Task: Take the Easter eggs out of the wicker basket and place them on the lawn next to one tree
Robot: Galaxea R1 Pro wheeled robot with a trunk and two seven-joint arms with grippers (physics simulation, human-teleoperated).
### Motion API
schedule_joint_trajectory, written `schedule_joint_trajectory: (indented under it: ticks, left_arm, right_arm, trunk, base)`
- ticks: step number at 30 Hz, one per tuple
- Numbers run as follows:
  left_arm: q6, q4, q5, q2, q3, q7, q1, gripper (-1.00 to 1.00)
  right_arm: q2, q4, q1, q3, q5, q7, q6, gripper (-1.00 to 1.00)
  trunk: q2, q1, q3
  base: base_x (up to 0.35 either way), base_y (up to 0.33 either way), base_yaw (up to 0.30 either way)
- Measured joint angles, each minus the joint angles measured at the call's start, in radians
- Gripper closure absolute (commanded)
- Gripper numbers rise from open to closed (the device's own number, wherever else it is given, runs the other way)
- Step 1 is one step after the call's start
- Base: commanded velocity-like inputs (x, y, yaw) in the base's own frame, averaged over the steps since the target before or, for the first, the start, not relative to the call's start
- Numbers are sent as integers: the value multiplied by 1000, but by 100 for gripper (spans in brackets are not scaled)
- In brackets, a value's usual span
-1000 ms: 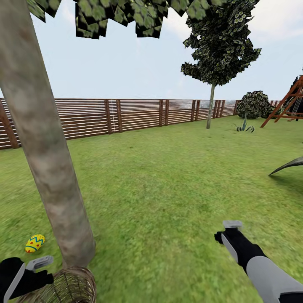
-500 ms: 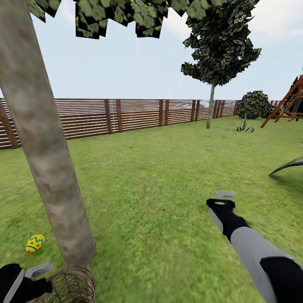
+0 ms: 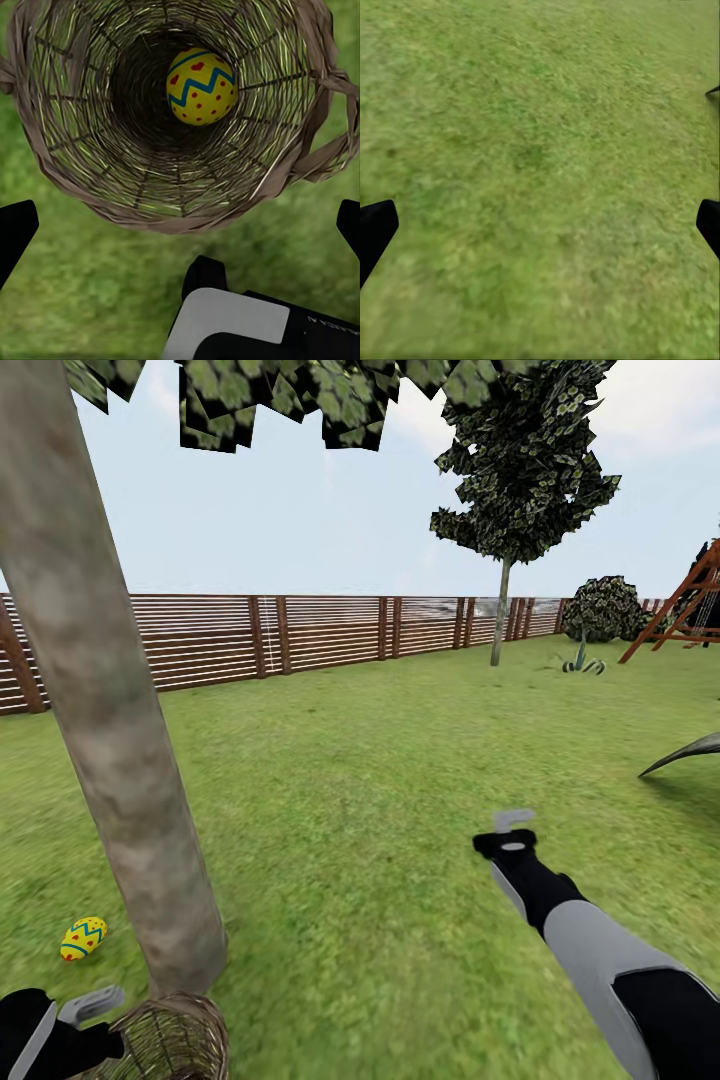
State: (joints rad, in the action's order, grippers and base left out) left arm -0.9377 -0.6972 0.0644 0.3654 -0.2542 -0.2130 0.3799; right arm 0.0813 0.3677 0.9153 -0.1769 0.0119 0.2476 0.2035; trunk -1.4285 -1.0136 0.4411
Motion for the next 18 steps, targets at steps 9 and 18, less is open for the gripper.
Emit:
schedule_joint_trajectory:
  ticks: [9, 18]
  left_arm:
    - [0, -1, 4, 1, -3, 0, 0, -100]
    - [0, -1, 4, 2, -3, -1, 0, -100]
  right_arm:
    - [21, -8, 0, -1, -3, -21, -93, -100]
    - [18, -3, 0, -2, -10, -16, -102, -100]
  trunk:
    - [0, 0, -1]
    - [0, 0, -1]
  base:
    - [0, 0, -17]
    - [0, 0, 0]
